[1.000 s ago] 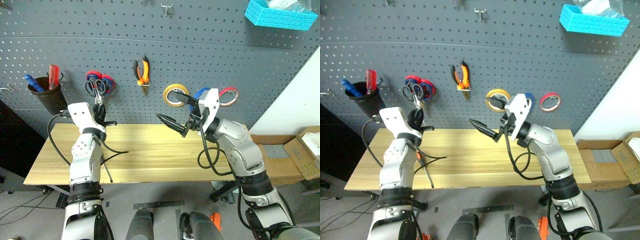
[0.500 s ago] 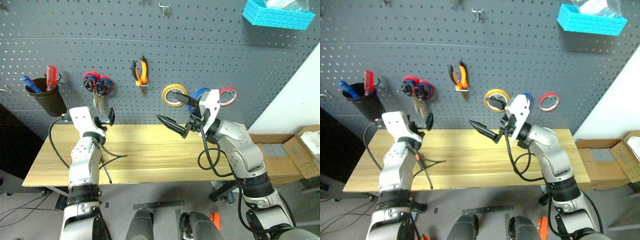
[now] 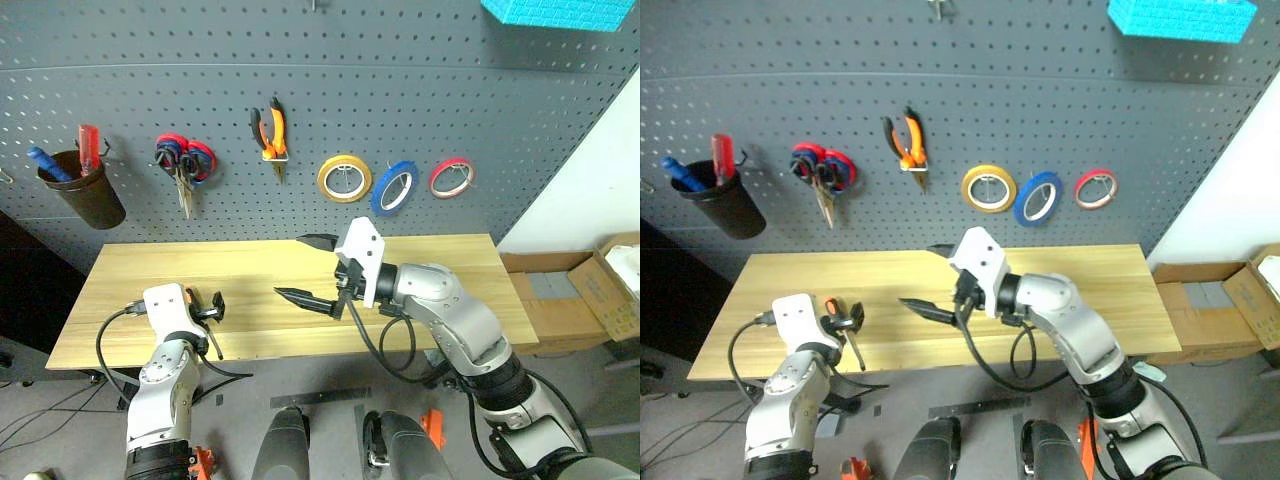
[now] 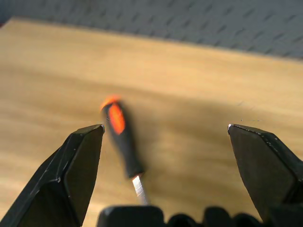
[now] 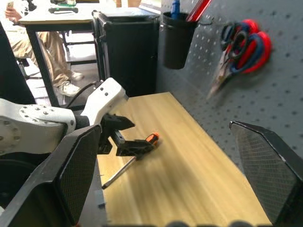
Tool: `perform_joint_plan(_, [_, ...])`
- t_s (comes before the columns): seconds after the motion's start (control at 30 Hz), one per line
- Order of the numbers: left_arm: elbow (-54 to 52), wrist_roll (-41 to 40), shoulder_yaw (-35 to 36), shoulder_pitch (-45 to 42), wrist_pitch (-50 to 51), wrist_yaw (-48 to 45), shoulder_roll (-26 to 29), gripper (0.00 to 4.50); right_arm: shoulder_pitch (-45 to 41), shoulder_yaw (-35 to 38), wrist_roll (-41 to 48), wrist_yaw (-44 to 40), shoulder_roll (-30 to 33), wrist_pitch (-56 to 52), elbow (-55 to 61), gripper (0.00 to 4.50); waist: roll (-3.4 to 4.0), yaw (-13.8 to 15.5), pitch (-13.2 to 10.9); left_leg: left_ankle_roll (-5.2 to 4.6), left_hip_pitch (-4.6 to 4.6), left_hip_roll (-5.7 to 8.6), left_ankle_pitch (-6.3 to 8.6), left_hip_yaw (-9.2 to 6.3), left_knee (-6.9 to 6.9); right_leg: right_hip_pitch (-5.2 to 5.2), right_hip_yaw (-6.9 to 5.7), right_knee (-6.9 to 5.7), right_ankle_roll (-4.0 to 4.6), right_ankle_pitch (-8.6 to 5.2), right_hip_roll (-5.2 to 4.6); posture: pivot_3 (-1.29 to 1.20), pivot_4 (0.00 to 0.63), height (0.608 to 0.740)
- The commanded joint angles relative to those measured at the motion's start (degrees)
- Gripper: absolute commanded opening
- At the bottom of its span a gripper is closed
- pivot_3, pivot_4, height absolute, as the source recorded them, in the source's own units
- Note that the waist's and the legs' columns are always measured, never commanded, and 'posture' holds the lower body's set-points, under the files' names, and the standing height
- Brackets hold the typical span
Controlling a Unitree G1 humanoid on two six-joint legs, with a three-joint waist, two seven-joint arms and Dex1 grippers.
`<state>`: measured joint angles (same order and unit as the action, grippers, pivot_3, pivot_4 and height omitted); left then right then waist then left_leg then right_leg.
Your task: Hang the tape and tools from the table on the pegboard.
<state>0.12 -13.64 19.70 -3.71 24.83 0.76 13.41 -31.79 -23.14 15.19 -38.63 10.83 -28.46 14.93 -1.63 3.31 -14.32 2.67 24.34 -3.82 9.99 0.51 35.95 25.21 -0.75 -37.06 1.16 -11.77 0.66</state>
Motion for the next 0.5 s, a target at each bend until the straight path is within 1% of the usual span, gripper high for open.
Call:
perform_joint_plan(0.03, [-0.8,-0.8,2.2,-0.7,1.6,1.0,0.5,4.49,-1.4,0.4,0.7,-0.2,-0.6,-1.2,2.2,4.5,0.02,-0.1,-0.8,-0.01,0.04,0.01,-0.01,0.01,0.0,0.03,0.0,0.0,0.0,0.0,-0.03,0.09,0.346,0.74])
perform_joint_plan(0.2, [0.1,-2.2,4.2,-0.6,3.2,2.4,-1.1,4.49,-1.9,-0.4,1.3,-3.2,0.8,-3.1,2.3,4.5,-0.1,-0.4,-2.1,-0.02,0.2,0.05,0.0,0.16,-0.11,0.12,0.04,0.02,-0.04,0.0,-0.11,0.08,0.371,0.74])
perform_joint_plan(0.27, [0.1,-2.3,4.2,-0.8,3.4,2.5,-1.2,4.49,-2.0,-0.2,1.4,-3.8,1.3,-3.4,2.1,4.5,-0.12,-0.5,-2.6,-0.05,0.48,0.08,0.12,0.16,-0.17,0.37,0.02,0.02,-0.35,0.0,-0.1,0.08,0.381,0.74])
perform_joint_plan(0.37, [1.6,-2.7,4.7,-2.3,3.5,2.4,-0.8,4.49,-2.4,-0.3,1.0,-4.8,1.7,-3.2,1.3,4.5,-0.18,-0.5,-3.5,-0.07,0.51,0.07,0.26,0.12,-0.2,0.4,-0.01,0.01,-0.4,-0.15,-0.07,0.08,0.388,0.74])
perform_joint_plan(0.5, [8.2,-3.0,5.5,-6.7,2.1,1.2,1.4,4.49,-3.3,-1.0,0.3,-5.8,2.0,-3.9,0.5,4.5,-0.29,-0.8,-4.4,-0.05,0.54,0.05,0.28,0.11,-0.18,0.43,-0.03,0.0,-0.43,-0.16,-0.07,0.08,0.395,0.74])
